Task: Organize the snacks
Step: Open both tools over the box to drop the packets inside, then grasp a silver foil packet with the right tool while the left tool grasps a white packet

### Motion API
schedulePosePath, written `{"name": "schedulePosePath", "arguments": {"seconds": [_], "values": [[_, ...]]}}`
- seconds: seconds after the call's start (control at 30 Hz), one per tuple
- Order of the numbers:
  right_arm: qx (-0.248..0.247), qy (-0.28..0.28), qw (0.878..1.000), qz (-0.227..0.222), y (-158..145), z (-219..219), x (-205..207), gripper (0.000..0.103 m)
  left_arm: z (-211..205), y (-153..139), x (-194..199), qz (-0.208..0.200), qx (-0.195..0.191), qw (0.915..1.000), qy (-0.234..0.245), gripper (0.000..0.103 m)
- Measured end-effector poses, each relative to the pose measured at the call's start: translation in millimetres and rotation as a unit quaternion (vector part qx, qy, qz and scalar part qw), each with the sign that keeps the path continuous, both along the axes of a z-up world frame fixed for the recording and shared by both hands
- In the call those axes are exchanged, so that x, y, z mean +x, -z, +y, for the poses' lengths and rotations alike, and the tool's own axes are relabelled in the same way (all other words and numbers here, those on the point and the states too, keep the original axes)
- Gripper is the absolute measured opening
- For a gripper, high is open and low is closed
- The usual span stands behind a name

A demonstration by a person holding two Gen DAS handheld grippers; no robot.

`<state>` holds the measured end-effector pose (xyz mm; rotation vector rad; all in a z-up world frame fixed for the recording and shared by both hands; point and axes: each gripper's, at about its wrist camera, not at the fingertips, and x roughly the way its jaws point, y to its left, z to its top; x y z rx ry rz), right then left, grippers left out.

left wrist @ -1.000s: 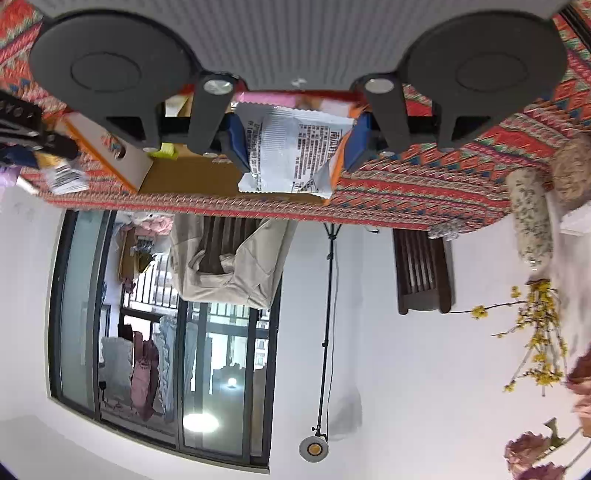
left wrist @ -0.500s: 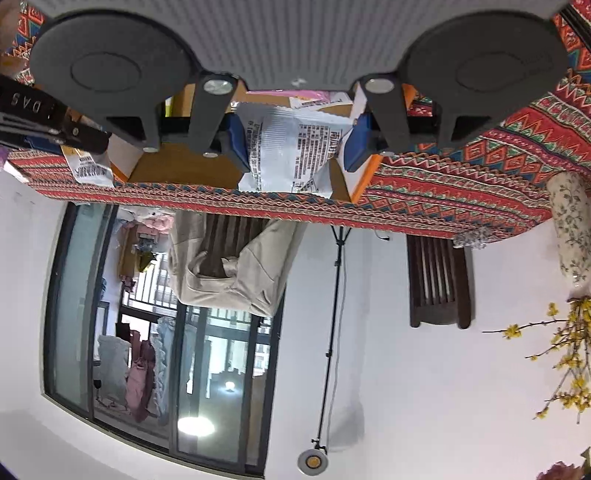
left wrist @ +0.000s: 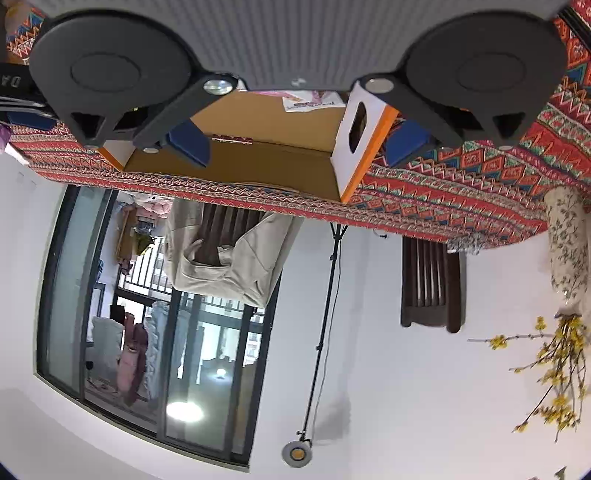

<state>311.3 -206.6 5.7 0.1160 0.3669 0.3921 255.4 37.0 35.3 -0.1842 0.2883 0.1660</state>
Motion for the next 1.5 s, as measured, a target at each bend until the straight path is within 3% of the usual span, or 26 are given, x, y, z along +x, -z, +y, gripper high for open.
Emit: {"name": "schedulePosePath", "arguments": {"seconds": [0.07, 0.43, 0.8, 1.0, 1.27, 1.37, 1.5], "values": [[-0.001, 0.002, 1.000, 0.000, 0, 0, -1, 0.103, 1, 1, -1, 0.002, -0.004, 1.0000, 0.003, 0.103], [0.000, 0.013, 1.000, -0.003, -1, -4, -3, 0.103, -8, -8, -10, -0.011, 0.014, 0.9998, 0.005, 0.103], [-0.021, 0.020, 0.999, -0.019, -32, -1, -39, 0.103, -15, -35, -52, -0.019, 0.024, 0.9995, 0.006, 0.103], [-0.031, 0.001, 0.999, 0.008, -32, 5, -76, 0.103, -12, -33, -82, -0.001, 0.031, 0.9995, 0.001, 0.103], [-0.054, -0.008, 0.997, 0.050, -14, 17, -120, 0.103, -4, -6, -120, 0.048, 0.030, 0.9984, -0.001, 0.103], [-0.055, -0.007, 0.995, 0.079, -2, 24, -130, 0.093, -1, 2, -132, 0.061, 0.028, 0.9977, -0.004, 0.103], [-0.056, 0.000, 0.992, 0.113, 13, 32, -136, 0.091, 0, 9, -147, 0.073, 0.027, 0.9969, -0.009, 0.103]]}}
